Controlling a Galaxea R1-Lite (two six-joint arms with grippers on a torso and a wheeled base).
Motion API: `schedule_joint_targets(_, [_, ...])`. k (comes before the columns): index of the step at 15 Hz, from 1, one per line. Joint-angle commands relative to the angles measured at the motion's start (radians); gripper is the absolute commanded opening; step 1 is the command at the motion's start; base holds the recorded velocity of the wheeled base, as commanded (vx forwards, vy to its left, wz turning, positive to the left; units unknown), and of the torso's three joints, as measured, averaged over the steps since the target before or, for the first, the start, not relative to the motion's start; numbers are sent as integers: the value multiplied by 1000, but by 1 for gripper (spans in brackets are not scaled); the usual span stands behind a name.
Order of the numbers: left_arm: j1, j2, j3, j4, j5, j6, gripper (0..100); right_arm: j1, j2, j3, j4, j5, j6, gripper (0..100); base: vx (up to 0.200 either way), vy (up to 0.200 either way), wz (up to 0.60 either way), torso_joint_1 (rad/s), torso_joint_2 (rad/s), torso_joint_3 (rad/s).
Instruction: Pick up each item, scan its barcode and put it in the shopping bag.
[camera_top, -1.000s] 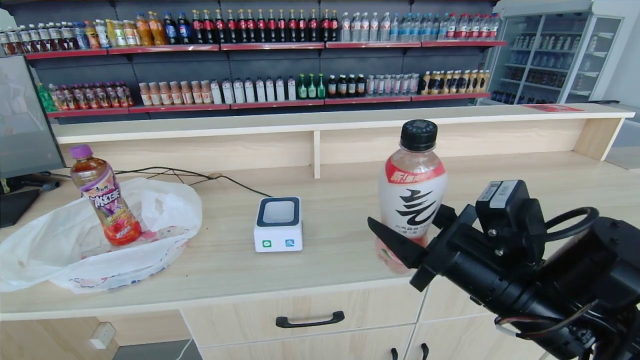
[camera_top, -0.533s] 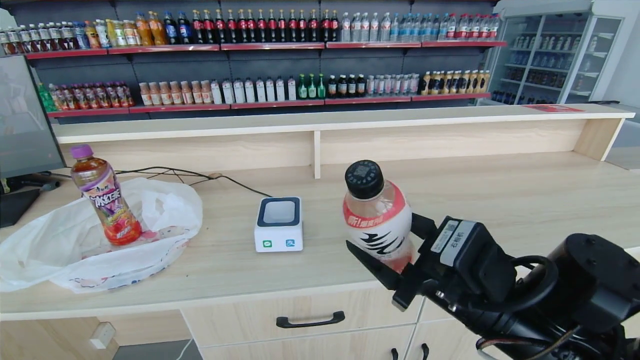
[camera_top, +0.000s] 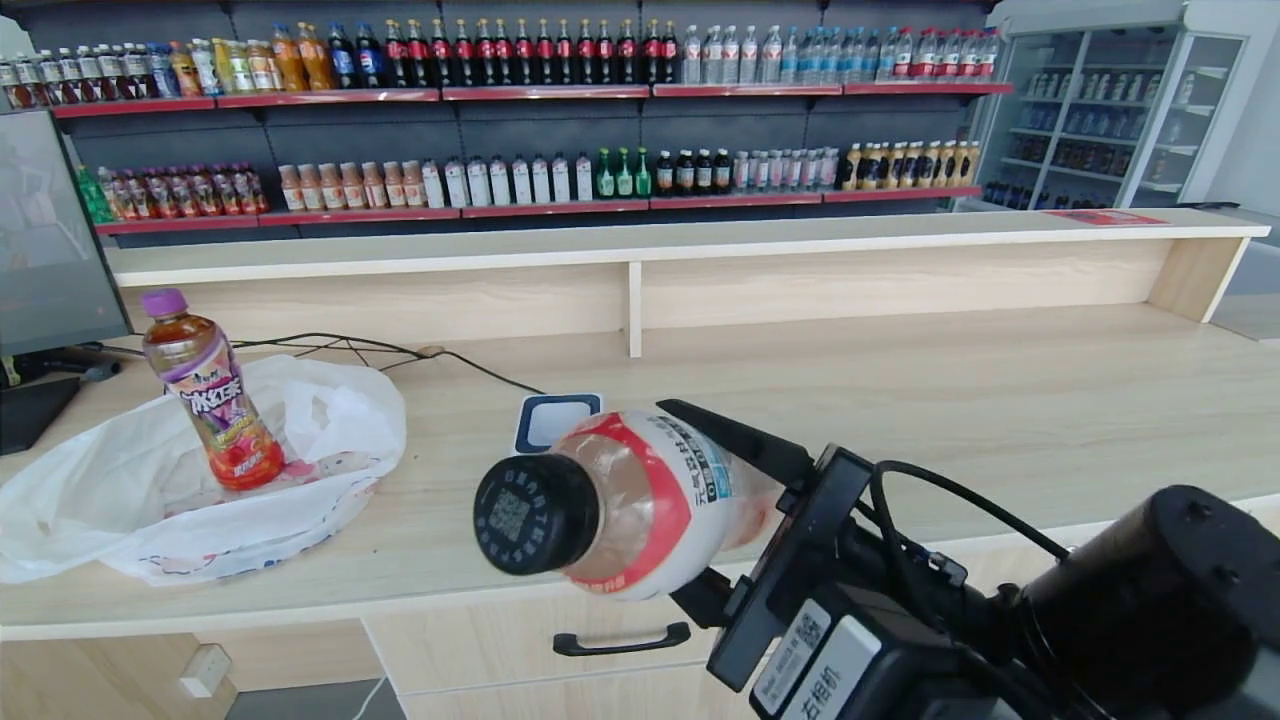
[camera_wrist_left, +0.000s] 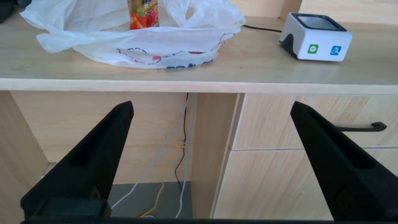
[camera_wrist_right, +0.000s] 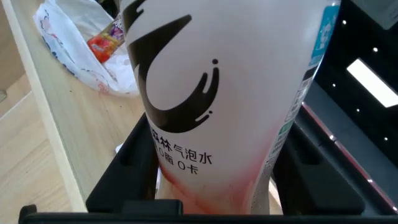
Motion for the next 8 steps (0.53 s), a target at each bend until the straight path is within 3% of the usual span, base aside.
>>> schedule_joint_targets(1, [0,0,0,0,0,0,100,30,-6,7,-2,-1,-44,0,0,0,0,0,0,0])
schedule_joint_targets(5, [0,0,0,0,0,0,100,53,-91,47,-2,1,-250,0,0,0,0,0,0,0])
schedule_joint_targets(8, [0,0,0,0,0,0,100,74,-114,92,-2,-1,-312,0,0,0,0,0,0,0])
